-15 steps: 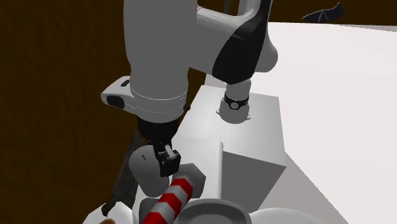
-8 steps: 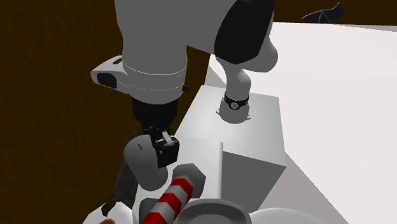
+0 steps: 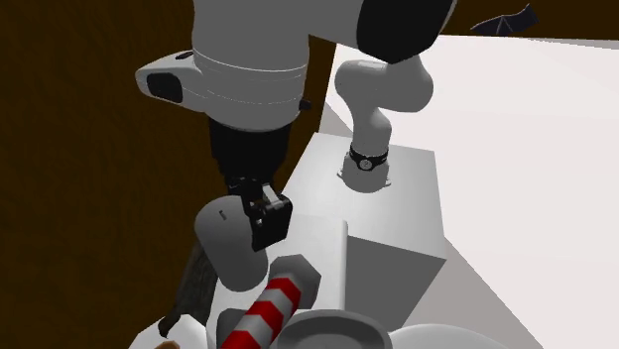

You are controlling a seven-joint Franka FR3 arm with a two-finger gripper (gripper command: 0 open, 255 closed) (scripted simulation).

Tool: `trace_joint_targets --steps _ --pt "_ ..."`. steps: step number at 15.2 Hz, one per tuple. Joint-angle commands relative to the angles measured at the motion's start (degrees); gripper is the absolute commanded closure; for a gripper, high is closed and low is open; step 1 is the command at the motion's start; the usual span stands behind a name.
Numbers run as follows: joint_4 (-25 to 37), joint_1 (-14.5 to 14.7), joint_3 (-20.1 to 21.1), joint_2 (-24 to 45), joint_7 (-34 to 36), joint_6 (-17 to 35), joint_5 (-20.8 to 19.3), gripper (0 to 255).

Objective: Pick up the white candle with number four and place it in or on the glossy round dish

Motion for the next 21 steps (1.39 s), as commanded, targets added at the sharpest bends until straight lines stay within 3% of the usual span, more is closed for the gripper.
trace_joint_targets --steps 1,11,21 --pt "1.24 0.97 1.37 0.4 2.15 -1.16 0.12 255" --pt "11.02 7.01 9.56 5.06 15.44 -8.5 0.12 255" --pt "4.92 6.96 9.58 6.51 16.93 -1.1 -0.74 255"
